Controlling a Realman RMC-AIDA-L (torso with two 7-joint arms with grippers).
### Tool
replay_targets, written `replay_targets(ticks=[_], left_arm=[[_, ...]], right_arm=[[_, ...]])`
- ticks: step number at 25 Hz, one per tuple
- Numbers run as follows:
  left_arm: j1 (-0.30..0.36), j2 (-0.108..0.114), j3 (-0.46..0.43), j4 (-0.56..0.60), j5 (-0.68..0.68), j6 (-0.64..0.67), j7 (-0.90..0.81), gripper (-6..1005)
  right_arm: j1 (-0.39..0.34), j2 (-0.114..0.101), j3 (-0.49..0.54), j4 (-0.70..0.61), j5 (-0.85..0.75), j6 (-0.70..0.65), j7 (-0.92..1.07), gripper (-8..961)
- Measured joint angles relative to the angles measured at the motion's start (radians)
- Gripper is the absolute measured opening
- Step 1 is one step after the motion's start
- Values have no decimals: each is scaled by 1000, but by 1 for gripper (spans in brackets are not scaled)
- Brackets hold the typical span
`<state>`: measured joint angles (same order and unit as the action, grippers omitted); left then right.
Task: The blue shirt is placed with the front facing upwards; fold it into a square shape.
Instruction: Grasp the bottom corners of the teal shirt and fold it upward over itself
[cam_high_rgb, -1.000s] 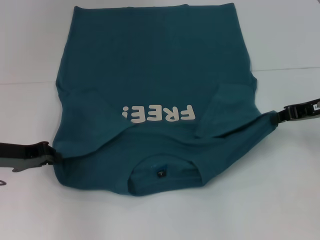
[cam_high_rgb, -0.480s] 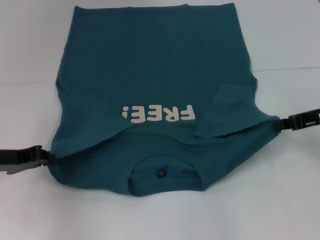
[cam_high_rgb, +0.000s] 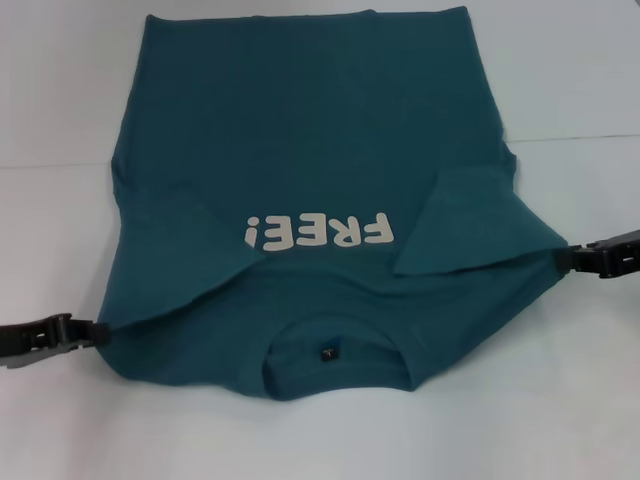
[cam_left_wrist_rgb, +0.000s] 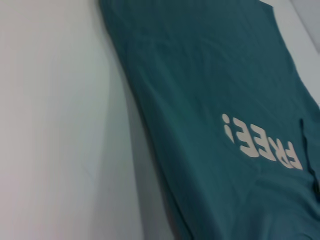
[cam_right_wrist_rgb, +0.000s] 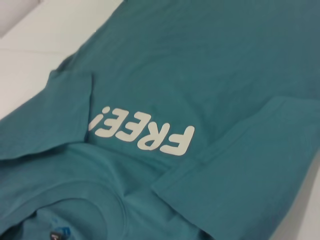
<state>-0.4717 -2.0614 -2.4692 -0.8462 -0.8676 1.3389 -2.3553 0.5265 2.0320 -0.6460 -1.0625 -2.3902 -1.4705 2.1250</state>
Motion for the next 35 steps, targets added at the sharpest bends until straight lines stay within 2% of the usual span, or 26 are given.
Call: replay_targets(ticks=[5, 14, 23, 30, 35], left_arm=[[11, -6, -20, 4, -19, 15, 44, 61], [15, -8, -27, 5, -20, 25, 71, 59], [47, -19, -62, 9, -81, 72, 206, 58], [70, -24, -81, 25, -96, 110, 284, 57], [85, -26, -128, 68, -99, 145, 368, 58]], right_arm=[[-36, 0, 2, -15, 42, -7, -18, 41], [-47, -1, 6, -23, 51, -31, -34, 41], [-79, 15, 108, -33, 115, -119, -173, 42], [-143, 17, 117, -21, 205, -159, -253, 41], [-177, 31, 140, -11, 234, -187, -307, 41]])
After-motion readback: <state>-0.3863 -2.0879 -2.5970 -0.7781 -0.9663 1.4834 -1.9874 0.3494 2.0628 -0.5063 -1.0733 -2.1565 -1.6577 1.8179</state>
